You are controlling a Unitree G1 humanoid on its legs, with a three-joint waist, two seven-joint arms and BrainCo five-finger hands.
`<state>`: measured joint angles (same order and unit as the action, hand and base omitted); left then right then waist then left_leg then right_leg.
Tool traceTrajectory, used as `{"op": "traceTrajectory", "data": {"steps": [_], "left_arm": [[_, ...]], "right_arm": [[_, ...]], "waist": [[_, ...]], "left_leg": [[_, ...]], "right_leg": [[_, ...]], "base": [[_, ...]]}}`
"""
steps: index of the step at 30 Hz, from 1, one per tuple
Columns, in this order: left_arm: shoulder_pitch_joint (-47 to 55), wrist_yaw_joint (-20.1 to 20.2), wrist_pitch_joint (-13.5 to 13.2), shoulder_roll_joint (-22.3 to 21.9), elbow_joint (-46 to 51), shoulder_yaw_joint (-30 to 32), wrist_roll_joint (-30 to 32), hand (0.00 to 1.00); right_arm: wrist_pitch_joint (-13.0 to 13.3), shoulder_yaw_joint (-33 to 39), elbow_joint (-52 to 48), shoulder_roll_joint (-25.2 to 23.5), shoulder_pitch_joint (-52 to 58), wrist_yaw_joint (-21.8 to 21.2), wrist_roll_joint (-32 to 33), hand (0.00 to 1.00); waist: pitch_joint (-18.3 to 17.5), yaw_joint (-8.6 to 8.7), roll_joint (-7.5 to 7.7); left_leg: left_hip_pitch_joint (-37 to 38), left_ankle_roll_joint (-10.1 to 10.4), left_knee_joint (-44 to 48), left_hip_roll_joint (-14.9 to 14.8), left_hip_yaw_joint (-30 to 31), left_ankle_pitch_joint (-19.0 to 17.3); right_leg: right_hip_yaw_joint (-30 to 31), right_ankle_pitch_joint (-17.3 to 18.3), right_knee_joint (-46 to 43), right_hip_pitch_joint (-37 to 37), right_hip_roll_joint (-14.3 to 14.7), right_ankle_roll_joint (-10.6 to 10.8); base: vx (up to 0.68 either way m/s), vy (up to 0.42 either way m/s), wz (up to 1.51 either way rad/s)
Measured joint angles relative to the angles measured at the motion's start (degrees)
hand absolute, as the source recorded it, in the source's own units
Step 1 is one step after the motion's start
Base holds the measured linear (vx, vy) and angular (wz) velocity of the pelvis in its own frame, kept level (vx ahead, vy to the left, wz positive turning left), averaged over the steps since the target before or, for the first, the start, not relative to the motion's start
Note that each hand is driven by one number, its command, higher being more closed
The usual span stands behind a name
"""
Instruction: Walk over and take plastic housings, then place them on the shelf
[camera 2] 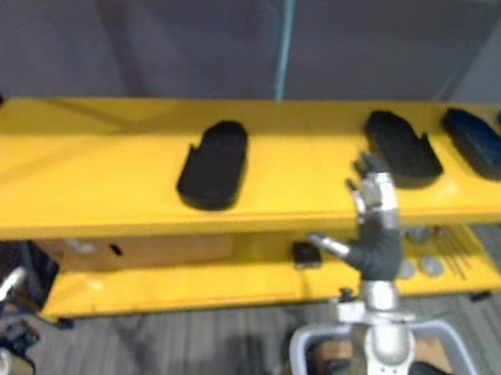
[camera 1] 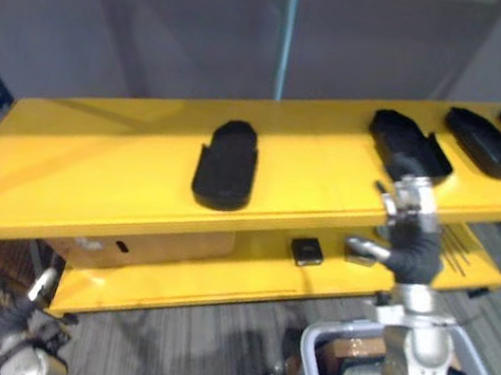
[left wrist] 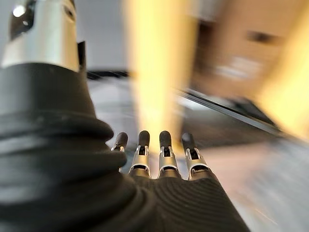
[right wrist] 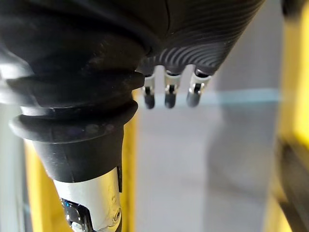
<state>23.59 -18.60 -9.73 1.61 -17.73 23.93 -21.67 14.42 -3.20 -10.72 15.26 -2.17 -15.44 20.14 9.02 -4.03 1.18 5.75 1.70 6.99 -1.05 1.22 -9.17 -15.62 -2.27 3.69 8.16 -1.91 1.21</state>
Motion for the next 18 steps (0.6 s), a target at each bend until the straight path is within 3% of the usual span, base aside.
{"op": "traceTrajectory", "data": {"steps": [5,13,18], "left_arm": [[0.66,2.59,0.25,-0.4,-13.0,-0.72,-0.89,0.0],[-0.99,4.84,1.31,0.26,-19.54,-3.75,-0.17,0.0],[-1.31,6.72,3.26,0.28,-21.77,-5.3,0.82,0.0]], "right_arm": [[-3.97,-5.97,8.85,0.22,-6.54,-2.66,1.04,0.0],[-5.8,-8.74,21.38,0.1,-10.45,-1.98,-0.7,0.0],[-7.37,-9.83,23.23,-0.69,-13.01,-2.4,-0.66,0.0]], "waist": [[-0.82,-1.5,1.48],[0.67,-2.06,0.03],[1.25,-2.2,0.63]], "left_leg": [[0.1,-0.13,-0.62,1.24,1.4,0.11],[0.26,-1.15,-2.45,3.23,3.11,1.51],[0.25,-1.15,-2.37,3.2,3.21,1.64]], "right_leg": [[-0.66,0.17,-0.16,0.79,-1.19,0.51],[-2.7,0.69,-1.03,0.66,-3.17,1.81],[-2.99,0.71,-1.19,0.65,-3.2,1.79]], "base": [[0.0,0.082,0.15],[0.01,0.063,0.14],[0.03,0.029,0.03]]}}
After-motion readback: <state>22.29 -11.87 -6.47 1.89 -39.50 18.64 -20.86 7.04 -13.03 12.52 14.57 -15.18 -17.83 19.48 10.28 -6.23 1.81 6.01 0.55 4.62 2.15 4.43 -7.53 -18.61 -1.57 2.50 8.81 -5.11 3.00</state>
